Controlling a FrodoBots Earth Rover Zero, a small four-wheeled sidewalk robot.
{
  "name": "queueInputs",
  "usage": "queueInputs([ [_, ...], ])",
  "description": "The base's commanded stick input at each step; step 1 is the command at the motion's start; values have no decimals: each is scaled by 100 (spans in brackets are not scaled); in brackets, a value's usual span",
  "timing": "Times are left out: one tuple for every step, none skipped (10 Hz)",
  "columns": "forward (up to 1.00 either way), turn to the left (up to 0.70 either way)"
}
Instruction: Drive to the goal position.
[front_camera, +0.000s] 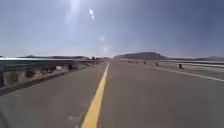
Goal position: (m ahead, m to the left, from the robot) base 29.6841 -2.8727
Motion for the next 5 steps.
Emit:
queueInputs([
  [85, 0],
  [85, 0],
  [85, 0],
  [85, 0],
  [85, 0],
])
